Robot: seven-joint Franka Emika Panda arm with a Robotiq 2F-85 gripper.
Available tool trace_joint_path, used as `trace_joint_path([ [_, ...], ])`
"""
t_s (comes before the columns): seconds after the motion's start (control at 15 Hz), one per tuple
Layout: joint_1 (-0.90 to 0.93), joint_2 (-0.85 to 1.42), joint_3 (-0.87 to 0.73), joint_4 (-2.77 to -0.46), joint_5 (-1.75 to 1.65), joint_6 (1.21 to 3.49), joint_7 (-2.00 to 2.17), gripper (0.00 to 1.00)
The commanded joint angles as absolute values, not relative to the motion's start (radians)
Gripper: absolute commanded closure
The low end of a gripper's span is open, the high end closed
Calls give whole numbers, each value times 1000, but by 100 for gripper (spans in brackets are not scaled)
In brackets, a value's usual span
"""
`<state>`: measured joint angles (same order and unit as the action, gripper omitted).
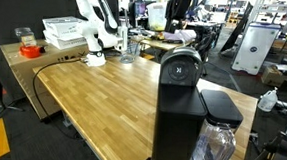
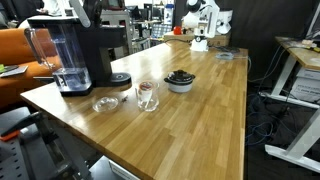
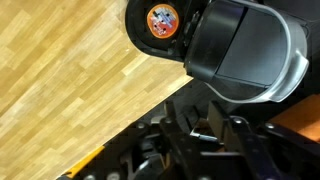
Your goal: Close the coffee machine chamber
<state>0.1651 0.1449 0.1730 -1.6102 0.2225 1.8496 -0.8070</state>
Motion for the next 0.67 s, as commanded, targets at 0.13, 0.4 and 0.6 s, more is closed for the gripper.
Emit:
trace_joint_path([
  [0.13,152,99,181,-1636,277,1869,-804,100],
  [0.4,146,99,183,-1662,391,1858,-829,100],
  [0.6,149,91,183,-1682,437,1843,-832,100],
])
